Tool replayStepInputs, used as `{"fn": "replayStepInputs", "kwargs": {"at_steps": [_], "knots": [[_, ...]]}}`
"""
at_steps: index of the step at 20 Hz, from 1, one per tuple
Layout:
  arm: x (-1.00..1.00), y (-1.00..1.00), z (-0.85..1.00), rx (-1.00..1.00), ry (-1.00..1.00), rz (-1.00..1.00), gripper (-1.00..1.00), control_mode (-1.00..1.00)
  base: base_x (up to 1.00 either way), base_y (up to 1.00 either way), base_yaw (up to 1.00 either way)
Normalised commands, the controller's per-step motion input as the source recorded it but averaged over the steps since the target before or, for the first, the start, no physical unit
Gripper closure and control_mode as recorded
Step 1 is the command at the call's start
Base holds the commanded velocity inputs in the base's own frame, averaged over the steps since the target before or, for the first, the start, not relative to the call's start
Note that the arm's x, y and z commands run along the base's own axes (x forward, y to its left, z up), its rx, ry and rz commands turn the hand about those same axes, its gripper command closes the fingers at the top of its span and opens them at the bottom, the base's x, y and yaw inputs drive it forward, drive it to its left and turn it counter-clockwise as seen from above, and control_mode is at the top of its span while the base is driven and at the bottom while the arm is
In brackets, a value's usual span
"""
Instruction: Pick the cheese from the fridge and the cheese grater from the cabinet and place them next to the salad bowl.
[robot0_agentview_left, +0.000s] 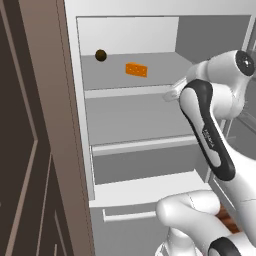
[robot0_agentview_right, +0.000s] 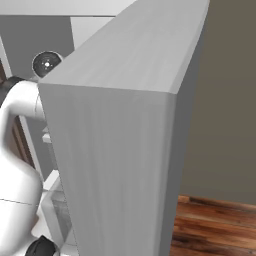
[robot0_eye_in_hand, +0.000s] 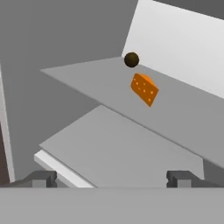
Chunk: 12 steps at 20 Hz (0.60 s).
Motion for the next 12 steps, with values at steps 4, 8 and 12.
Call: {"fn": "replayStepInputs", "kwargs": {"at_steps": [4,8,12], "knots": [[0.27,0.00,0.04,0.00,0.03,0.01,-1.00,-1.00,0.00,0.00,0.00],[0.22,0.00,-0.01,0.01,0.01,0.01,-1.00,-1.00,0.00,0.00,0.00],[0.22,0.00,-0.02,0.05,-0.03,0.03,-1.00,-1.00,0.00,0.00,0.00]]}}
